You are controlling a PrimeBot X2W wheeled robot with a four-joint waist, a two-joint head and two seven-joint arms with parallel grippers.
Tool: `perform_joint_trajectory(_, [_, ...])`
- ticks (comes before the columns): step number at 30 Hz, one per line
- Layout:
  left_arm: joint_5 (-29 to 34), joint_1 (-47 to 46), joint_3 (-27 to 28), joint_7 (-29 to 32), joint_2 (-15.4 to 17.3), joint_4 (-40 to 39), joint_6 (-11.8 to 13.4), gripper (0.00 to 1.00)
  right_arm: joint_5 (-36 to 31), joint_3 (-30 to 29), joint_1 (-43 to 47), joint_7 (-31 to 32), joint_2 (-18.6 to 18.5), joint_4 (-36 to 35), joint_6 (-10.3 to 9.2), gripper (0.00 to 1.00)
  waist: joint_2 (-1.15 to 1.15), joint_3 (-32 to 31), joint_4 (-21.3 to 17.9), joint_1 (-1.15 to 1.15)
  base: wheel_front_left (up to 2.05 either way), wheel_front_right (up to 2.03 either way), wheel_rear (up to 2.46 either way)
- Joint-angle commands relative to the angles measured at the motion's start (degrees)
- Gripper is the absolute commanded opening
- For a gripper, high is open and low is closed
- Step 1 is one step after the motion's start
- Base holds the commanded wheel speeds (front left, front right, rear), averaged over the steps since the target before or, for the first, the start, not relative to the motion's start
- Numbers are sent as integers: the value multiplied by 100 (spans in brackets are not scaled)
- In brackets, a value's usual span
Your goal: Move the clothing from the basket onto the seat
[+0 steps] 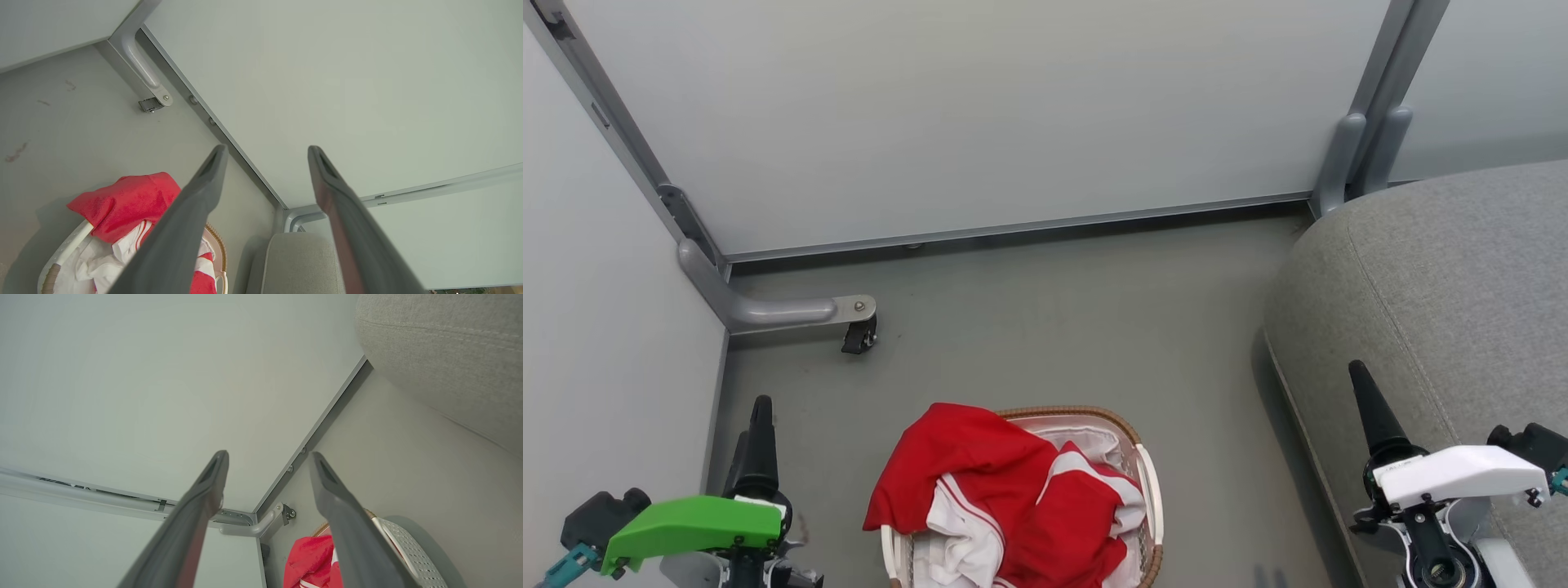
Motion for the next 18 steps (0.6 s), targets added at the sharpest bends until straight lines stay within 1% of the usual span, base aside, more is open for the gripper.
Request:
perform_joint_trajectory(1, [280,-178,-28,-61,87,-82,17,100,-282,67,-176,-69,-87,-71,2,100,0,7,-2,0,0,0,0])
perform_joint_trajectory(5, [738,-179,-136,-156,143,-17,48,100,-793,158,-206,-165,-108,-38,2,100,0,24,-7,0,0,0,0])
perform_joint_trajectory(13, [1482,-196,-333,-322,223,145,176,100,-1590,248,-189,-333,-112,41,2,100,0,30,-6,0,0,0,0])
perform_joint_trajectory(18, [1927,-177,-467,-422,284,194,319,100,-2064,340,-198,-431,-134,111,2,100,0,35,-2,0,0,0,0])
